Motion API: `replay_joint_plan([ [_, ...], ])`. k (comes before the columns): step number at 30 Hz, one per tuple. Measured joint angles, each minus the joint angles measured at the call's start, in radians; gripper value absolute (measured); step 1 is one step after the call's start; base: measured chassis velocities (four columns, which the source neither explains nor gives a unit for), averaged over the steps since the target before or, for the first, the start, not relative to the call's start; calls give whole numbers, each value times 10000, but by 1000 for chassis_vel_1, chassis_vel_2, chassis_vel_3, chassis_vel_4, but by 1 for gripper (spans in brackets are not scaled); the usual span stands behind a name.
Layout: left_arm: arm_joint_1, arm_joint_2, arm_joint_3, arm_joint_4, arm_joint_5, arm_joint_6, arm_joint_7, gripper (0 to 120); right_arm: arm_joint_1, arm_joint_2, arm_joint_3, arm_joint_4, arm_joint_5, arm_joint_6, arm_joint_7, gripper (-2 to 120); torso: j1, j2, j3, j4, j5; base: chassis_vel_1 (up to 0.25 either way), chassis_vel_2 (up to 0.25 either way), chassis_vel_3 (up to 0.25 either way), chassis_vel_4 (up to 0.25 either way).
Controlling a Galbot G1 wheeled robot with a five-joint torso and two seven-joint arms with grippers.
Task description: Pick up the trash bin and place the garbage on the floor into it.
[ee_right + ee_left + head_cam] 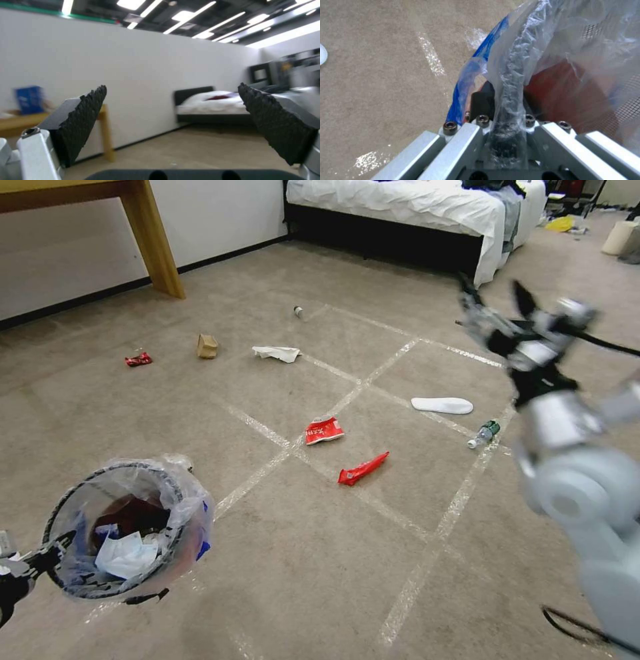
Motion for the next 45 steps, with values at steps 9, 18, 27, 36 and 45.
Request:
replay_joint_plan([
  [9,230,-159,-112,-316,58,0,131,1,-2414,908,331,909,-1725,539,18,100,0,0,1,1,-2,0,0,0,0],
  [18,265,-128,114,-501,50,-79,325,1,-3047,1419,101,1043,-2462,749,92,100,0,1,2,2,-2,0,0,0,0],
  [27,119,-288,548,-547,344,-46,310,1,-3517,1782,-12,634,-3259,1122,118,100,1,1,3,1,-2,0,0,0,0],
  [36,124,-287,534,-569,323,-21,328,1,-3593,2026,-285,48,-3643,1586,-80,100,1,0,3,1,-1,0,0,0,0],
  [45,175,-347,468,-568,309,-7,325,1,-3430,2094,-669,-271,-3866,1668,-113,100,1,0,1,1,-1,-14,23,11,-15],
])
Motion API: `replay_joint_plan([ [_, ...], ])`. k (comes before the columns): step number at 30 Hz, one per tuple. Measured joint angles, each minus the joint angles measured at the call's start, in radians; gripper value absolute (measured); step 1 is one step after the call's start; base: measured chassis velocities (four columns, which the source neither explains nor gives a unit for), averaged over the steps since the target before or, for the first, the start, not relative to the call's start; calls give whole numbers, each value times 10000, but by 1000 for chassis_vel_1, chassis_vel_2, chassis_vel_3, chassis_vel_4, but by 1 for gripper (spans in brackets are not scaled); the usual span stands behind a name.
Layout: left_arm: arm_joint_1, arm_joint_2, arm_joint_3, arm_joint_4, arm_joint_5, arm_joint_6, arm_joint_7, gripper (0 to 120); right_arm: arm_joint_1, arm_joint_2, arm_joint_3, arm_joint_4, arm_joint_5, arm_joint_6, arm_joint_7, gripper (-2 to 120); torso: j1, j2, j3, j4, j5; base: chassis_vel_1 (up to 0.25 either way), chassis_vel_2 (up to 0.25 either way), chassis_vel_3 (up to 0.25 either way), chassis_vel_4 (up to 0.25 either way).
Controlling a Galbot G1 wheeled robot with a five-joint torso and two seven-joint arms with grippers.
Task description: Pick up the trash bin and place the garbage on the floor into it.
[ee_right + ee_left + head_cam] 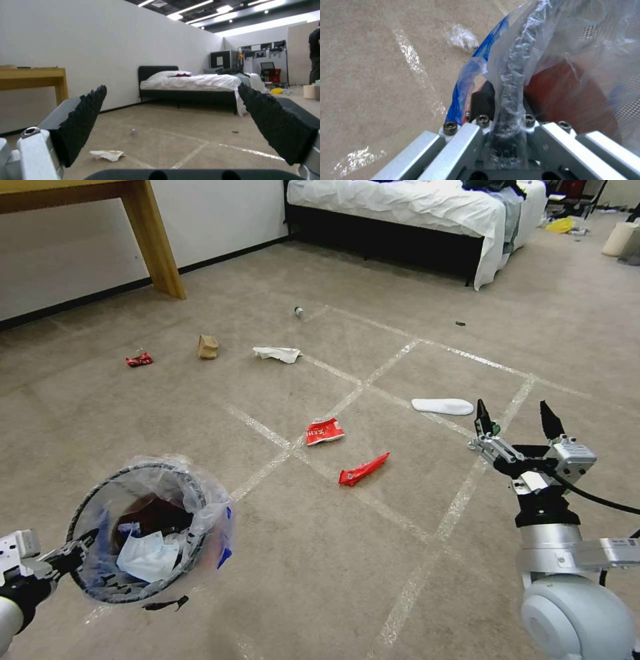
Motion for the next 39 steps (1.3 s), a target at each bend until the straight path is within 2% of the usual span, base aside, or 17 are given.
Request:
replay_joint_plan([
  [22,17,-8,-118,156,-40,7,29,1,358,-183,-266,-237,-64,12,34,100,2,-1,3,0,1,-169,176,165,-168],
  [39,-10,-43,-109,262,-9,5,17,1,684,-350,-610,-491,-32,-163,186,100,2,0,2,0,0,-111,116,120,-109],
])
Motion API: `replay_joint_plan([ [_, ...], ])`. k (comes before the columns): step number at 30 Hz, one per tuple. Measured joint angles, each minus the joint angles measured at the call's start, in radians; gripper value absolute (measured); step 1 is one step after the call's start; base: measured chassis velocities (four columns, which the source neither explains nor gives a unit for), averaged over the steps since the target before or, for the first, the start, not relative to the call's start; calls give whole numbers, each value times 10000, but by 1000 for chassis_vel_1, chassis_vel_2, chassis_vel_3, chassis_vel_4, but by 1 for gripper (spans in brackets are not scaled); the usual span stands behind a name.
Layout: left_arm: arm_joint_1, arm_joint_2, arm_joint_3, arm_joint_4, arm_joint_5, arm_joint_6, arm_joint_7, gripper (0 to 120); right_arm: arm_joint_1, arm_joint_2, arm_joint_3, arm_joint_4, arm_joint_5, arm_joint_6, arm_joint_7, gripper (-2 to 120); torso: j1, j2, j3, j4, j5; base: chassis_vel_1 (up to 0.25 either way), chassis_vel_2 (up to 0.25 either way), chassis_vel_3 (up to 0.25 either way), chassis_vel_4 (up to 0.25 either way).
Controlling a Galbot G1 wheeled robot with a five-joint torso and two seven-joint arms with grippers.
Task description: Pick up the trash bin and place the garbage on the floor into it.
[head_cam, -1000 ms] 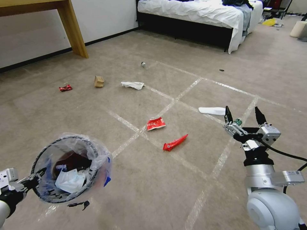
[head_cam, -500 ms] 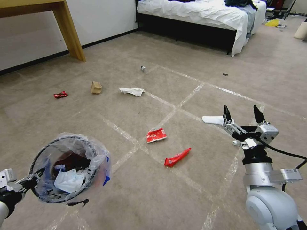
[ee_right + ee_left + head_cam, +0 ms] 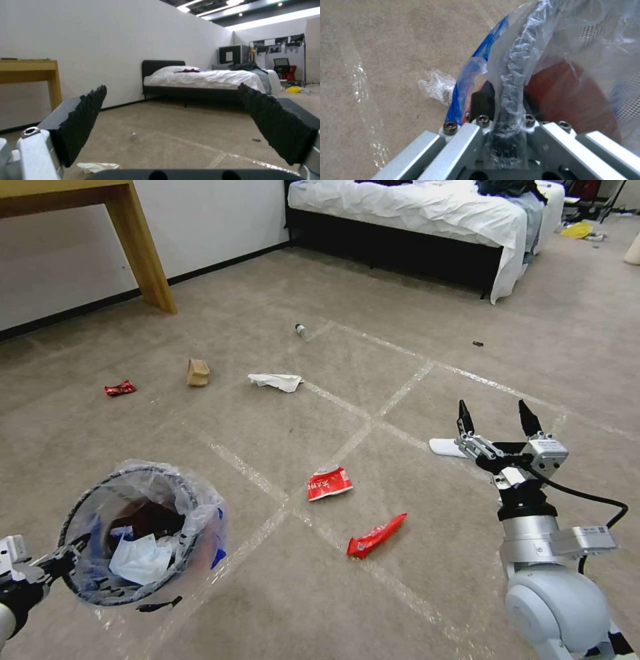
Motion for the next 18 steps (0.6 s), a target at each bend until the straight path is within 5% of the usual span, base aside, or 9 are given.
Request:
replay_joint_plan([
  [18,-50,-105,3,-21,20,0,-22,1,413,-594,-239,-58,644,-555,300,100,-3,0,-2,-1,0,0,0,0,0],
])
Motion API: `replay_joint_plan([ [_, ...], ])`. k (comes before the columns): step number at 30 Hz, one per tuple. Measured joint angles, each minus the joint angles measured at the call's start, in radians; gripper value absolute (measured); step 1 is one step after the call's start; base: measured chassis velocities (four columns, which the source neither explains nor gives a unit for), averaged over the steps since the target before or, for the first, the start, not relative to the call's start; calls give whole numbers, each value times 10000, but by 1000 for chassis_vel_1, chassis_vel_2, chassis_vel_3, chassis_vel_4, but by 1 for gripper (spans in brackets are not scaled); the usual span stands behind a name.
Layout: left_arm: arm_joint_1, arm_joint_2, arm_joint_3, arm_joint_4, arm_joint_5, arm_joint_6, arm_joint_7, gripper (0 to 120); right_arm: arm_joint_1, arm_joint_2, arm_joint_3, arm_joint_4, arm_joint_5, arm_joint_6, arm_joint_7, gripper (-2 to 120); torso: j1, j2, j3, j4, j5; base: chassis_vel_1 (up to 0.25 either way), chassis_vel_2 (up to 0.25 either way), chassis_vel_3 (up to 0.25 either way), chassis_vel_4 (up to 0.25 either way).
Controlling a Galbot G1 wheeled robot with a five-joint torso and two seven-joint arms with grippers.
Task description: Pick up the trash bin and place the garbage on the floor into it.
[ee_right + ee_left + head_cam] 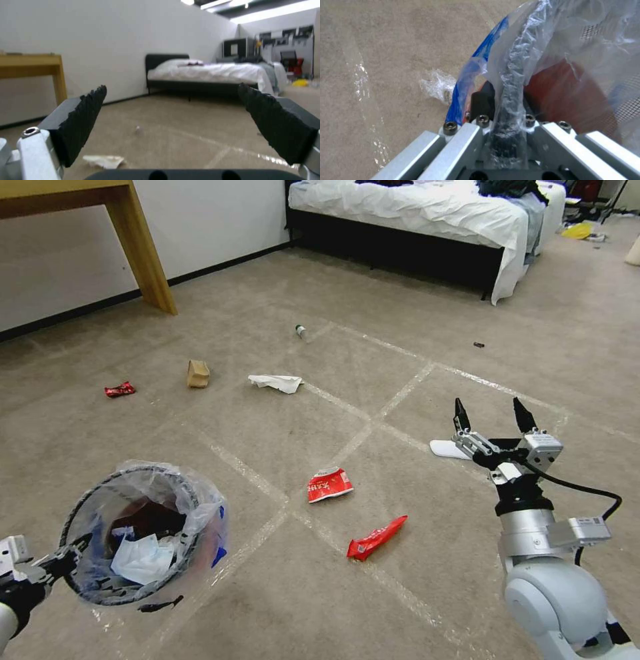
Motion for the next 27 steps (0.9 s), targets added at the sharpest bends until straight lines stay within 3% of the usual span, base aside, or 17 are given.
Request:
replay_joint_plan([
  [1,0,0,0,0,0,0,0,1,0,0,0,0,0,0,0,100,0,0,0,0,0,0,0,0,0],
  [3,34,-36,-11,8,20,0,-1,1,491,-417,-465,19,1016,-1317,970,100,0,0,0,2,0,0,0,0,0],
  [4,34,-36,-11,8,20,0,-1,1,491,-417,-465,19,1016,-1317,970,100,0,0,0,2,0,0,0,0,0],
  [6,75,-92,-13,26,87,0,8,1,1050,-838,-957,84,3040,-2997,2194,100,0,0,1,3,1,0,0,0,0],
  [7,75,-92,-13,26,87,0,8,1,1050,-838,-957,84,3040,-2997,2194,100,0,0,1,3,1,0,0,0,0],
  [8,68,-124,-11,33,107,0,11,1,1409,-1100,-1188,70,4165,-3989,2850,100,0,0,1,3,0,0,0,0,0],
  [9,68,-124,-11,33,107,0,11,1,1409,-1100,-1188,70,4165,-3989,2850,100,0,0,1,3,0,0,0,0,0],
  [11,7,-193,18,69,148,-1,24,1,2331,-1625,-1880,-251,6434,-5918,4201,100,0,0,2,1,0,0,0,0,0],
  [12,7,-193,18,69,148,-1,24,1,2331,-1625,-1880,-251,6434,-5918,4201,100,0,0,2,1,0,0,0,0,0],
  [14,-29,-248,22,126,170,-6,49,1,3001,-1948,-2687,-859,7055,-6856,4653,100,1,0,2,4,-1,0,0,0,0],
  [16,-42,-261,22,171,184,-9,74,1,3147,-2090,-2971,-1214,6536,-6934,4293,100,1,0,2,4,3,0,0,0,0],
  [17,-58,-262,18,215,189,-12,89,1,3286,-2301,-3282,-1663,5649,-6933,3550,100,1,0,2,4,2,0,0,0,0],
  [18,-58,-262,18,215,189,-12,89,1,3286,-2301,-3282,-1663,5649,-6933,3550,100,1,0,2,4,2,0,0,0,0],
  [20,-100,-248,12,314,192,-17,125,1,3555,-2852,-3911,-2341,4146,-6857,2090,100,1,0,2,2,4,0,0,0,0],
  [21,-100,-248,12,314,192,-17,125,1,3555,-2852,-3911,-2341,4146,-6857,2090,100,1,0,2,2,4,0,0,0,0],
  [23,-154,-239,22,401,223,-24,143,1,3960,-3647,-4786,-2800,2627,-6746,694,100,1,-1,2,0,1,0,0,0,0],
  [27,-219,-316,91,446,303,-32,181,1,4681,-4527,-6109,-3137,1133,-6491,-593,100,1,-1,2,2,-2,0,0,0,0],
])
